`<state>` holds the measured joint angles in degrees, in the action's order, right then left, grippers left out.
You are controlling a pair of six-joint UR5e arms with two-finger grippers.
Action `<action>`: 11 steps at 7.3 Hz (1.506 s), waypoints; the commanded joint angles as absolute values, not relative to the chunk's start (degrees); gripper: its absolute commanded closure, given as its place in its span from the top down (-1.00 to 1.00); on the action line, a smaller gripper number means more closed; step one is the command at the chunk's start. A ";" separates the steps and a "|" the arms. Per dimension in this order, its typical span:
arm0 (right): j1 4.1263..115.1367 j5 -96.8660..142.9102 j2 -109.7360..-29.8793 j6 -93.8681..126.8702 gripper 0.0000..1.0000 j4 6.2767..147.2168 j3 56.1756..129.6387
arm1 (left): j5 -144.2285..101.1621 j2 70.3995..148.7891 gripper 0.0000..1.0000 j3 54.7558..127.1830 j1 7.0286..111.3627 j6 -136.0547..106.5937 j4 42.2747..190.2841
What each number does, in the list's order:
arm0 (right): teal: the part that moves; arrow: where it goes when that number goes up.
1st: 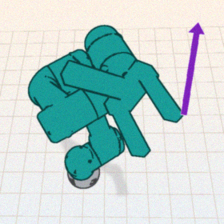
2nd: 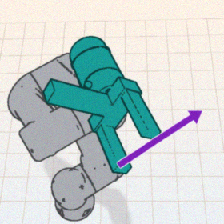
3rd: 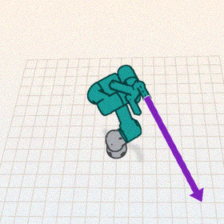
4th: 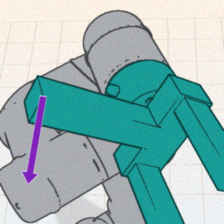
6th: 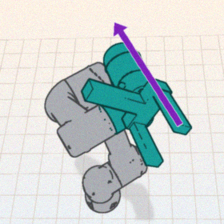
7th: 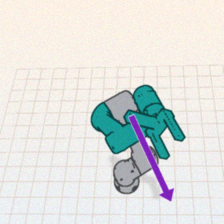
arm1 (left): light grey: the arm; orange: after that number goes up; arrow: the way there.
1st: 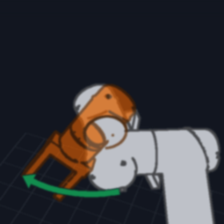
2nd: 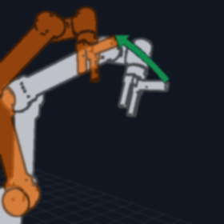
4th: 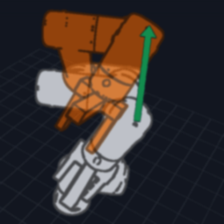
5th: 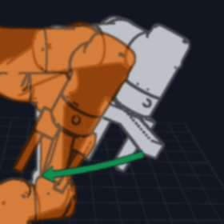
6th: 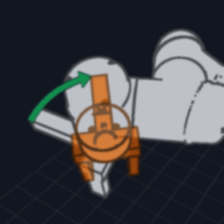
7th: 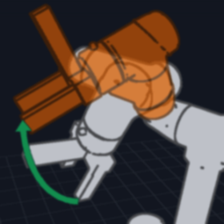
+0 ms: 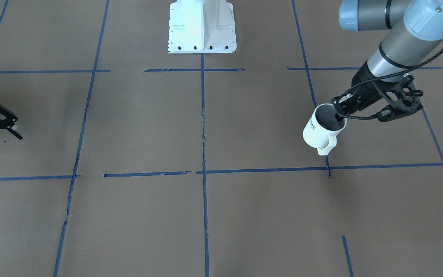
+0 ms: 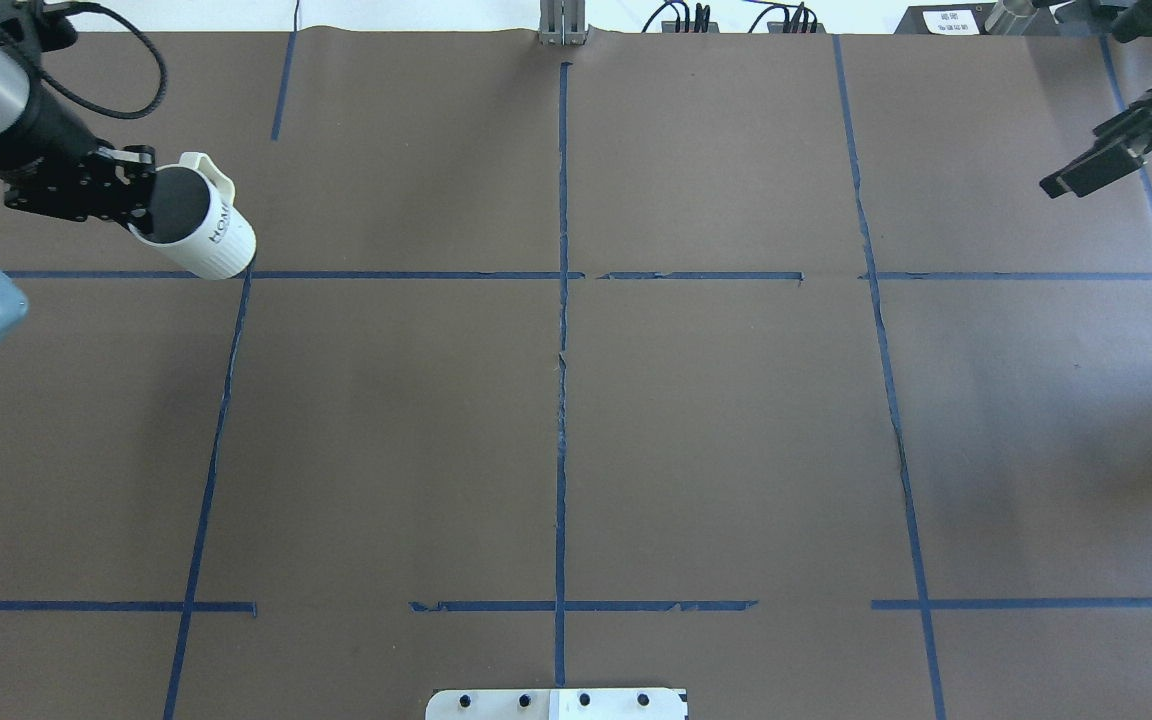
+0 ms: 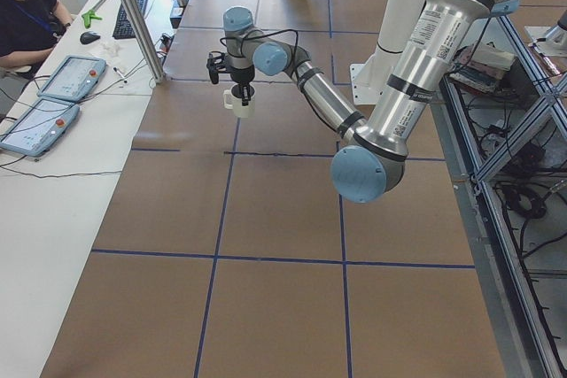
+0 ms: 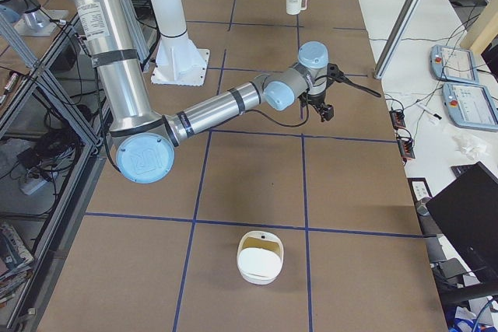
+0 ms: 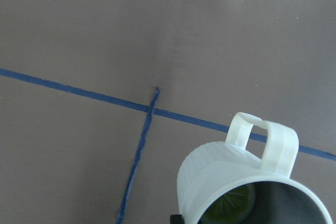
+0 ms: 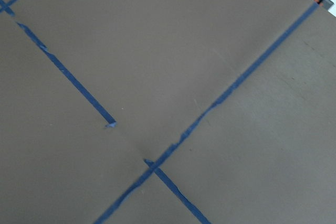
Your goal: Left arm hands cup to right arm to dump lemon
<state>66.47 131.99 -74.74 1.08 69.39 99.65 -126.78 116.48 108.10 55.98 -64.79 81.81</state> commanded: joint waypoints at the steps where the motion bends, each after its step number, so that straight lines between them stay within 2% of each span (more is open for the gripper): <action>1: 60.15 129.31 -72.18 13.99 0.98 55.34 99.23 | -126.83 123.36 -1.00 105.14 51.78 -75.89 81.30; 4: 43.91 105.02 -69.27 28.87 0.98 41.26 99.66 | -128.93 131.89 -1.00 98.11 51.33 -89.50 82.17; 7: 30.97 85.31 -65.84 34.10 0.98 38.14 99.76 | -123.19 133.86 -0.99 98.25 46.26 -113.12 86.83; 8: 28.41 81.95 -64.26 33.75 0.99 38.32 99.67 | -119.31 134.47 -0.99 97.83 42.84 -115.64 87.36; 11: 27.25 81.12 -63.98 33.40 0.99 38.32 99.40 | -124.23 135.70 -0.99 97.03 42.63 -117.25 86.75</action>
<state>27.67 81.52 -64.13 33.47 38.32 99.48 -120.89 134.97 97.36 42.84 -116.81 86.94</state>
